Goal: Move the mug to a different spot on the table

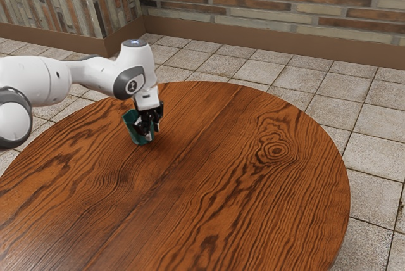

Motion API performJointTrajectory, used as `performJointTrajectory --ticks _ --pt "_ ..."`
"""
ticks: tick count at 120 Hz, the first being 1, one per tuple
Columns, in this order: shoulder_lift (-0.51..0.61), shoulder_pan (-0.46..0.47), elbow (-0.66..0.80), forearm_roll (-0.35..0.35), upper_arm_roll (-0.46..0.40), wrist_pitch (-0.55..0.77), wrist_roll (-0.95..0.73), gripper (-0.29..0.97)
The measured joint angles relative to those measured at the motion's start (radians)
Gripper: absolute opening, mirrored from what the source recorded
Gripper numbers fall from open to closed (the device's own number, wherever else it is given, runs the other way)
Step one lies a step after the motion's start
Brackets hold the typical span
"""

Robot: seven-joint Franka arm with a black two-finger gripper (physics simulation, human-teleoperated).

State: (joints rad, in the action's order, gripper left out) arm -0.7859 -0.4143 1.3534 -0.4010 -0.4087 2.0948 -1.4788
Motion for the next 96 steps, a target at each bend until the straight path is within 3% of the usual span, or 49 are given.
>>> performJointTrajectory --ticks 35,72,96 --pt "0.002 0.018 0.000 -0.007 0.003 -0.002 -0.014 0.10" --pt "0.005 0.051 -0.001 -0.066 0.037 -0.009 0.000 0.07" --pt "0.024 0.155 0.000 -0.105 0.111 -0.012 0.027 0.06"
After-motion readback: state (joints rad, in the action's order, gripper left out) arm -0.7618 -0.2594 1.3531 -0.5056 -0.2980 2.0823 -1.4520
